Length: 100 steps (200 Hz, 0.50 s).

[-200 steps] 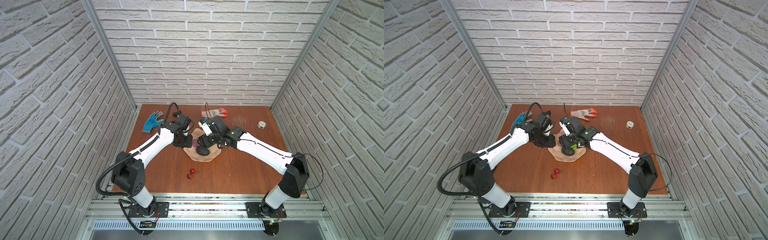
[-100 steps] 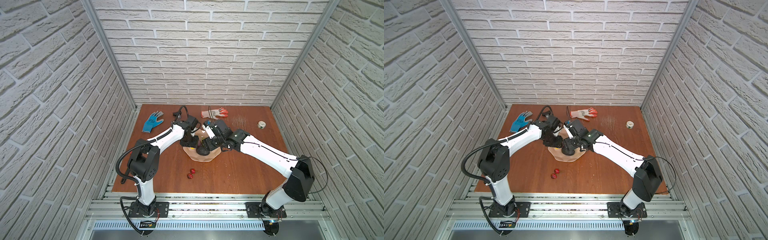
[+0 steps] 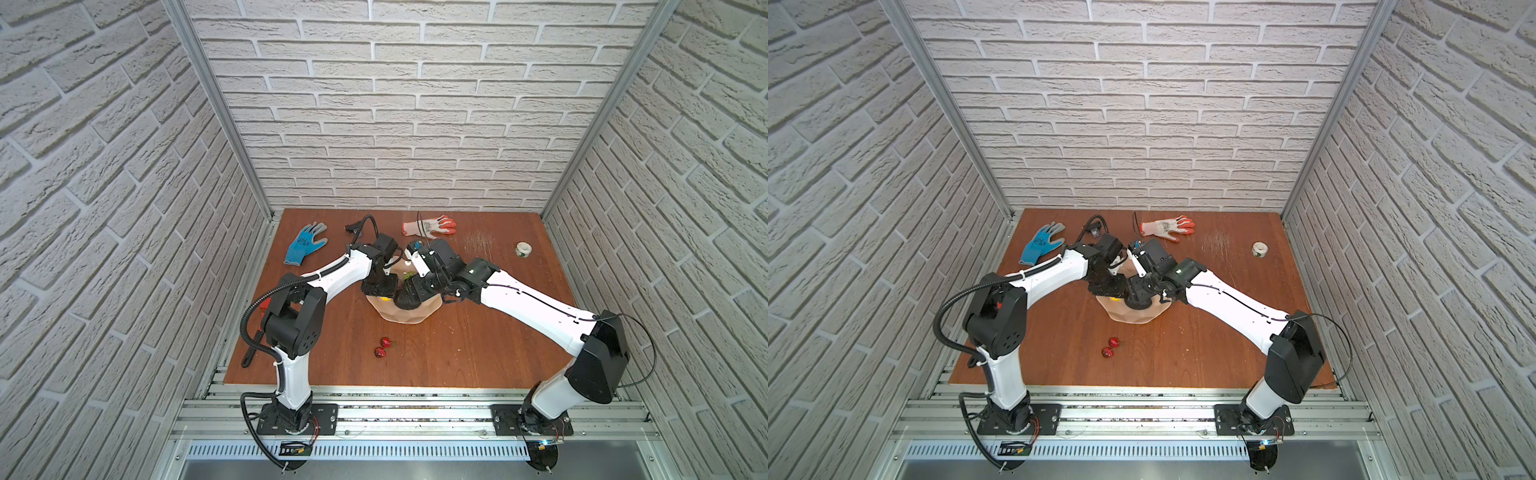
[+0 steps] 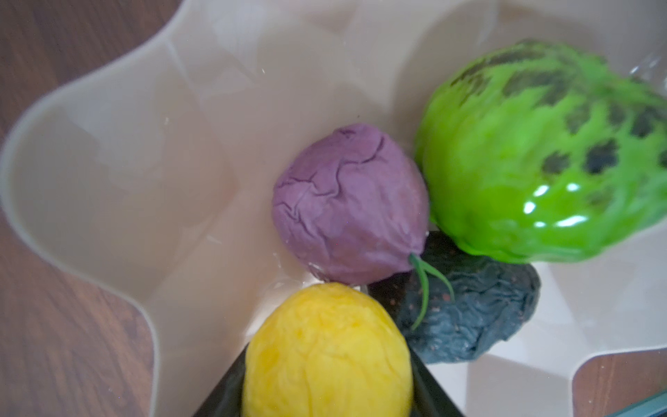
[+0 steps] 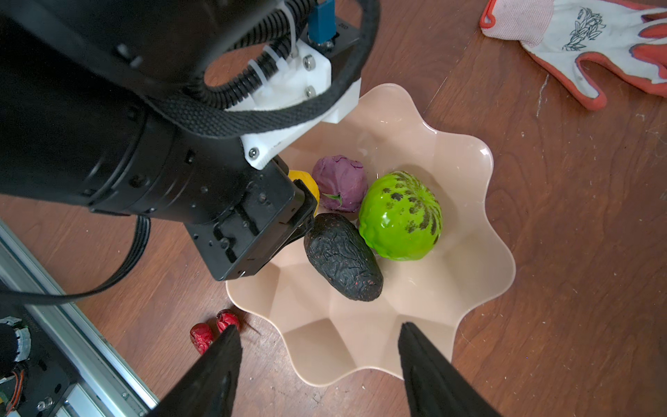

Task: Arrange fruit in a fruit bowl
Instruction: Place the fruit in the fruit bowl.

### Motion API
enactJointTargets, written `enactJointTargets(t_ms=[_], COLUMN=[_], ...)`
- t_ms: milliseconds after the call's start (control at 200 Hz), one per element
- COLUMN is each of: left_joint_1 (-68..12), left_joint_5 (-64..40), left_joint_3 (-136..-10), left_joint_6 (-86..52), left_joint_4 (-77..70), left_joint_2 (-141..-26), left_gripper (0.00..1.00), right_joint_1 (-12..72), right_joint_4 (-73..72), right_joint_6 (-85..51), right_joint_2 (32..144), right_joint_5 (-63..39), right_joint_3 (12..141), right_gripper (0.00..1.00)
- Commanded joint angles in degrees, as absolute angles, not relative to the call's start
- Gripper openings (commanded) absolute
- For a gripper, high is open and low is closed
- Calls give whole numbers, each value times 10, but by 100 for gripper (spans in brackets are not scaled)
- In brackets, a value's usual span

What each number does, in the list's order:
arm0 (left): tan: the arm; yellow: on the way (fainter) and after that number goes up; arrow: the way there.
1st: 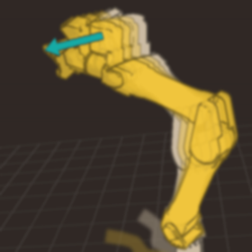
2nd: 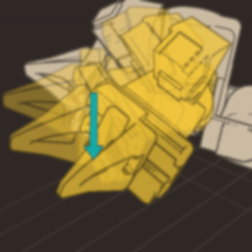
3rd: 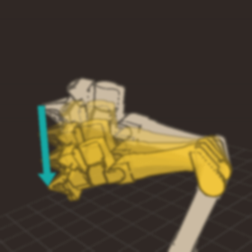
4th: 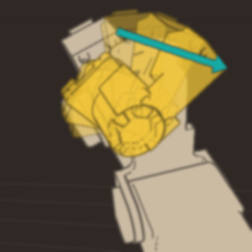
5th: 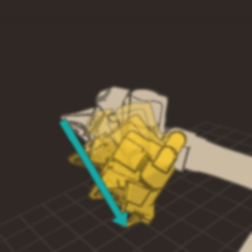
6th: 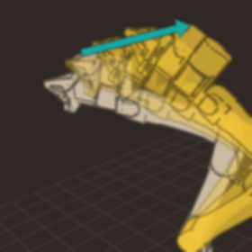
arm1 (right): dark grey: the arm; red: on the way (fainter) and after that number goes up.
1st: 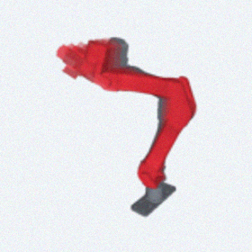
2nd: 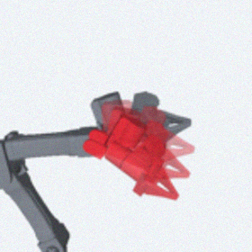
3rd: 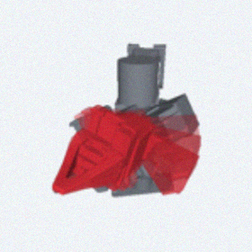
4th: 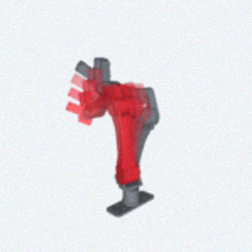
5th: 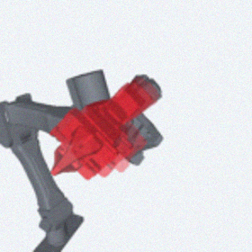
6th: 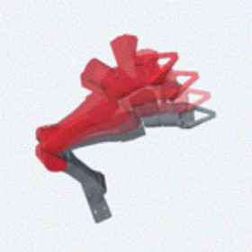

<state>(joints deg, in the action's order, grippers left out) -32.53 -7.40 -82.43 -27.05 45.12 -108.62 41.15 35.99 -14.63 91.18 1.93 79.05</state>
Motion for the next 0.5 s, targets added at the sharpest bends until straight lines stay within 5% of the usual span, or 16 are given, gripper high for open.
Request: enactJointTargets(t_ms=[0,495], left_joint_1=[-327,-327], left_joint_5=[-69,-83], left_joint_3=[-819,-816], left_joint_6=[-269,-265], left_joint_4=[444,442], left_joint_2=[-1088,-1083], left_gripper=[45,57], right_joint_1=[409,409], right_joint_4=[349,356], right_joint_6=[-148,-148], right_joint_2=[901,898], right_joint_5=[26,23], right_joint_3=[781,785], right_gripper=[71,73])
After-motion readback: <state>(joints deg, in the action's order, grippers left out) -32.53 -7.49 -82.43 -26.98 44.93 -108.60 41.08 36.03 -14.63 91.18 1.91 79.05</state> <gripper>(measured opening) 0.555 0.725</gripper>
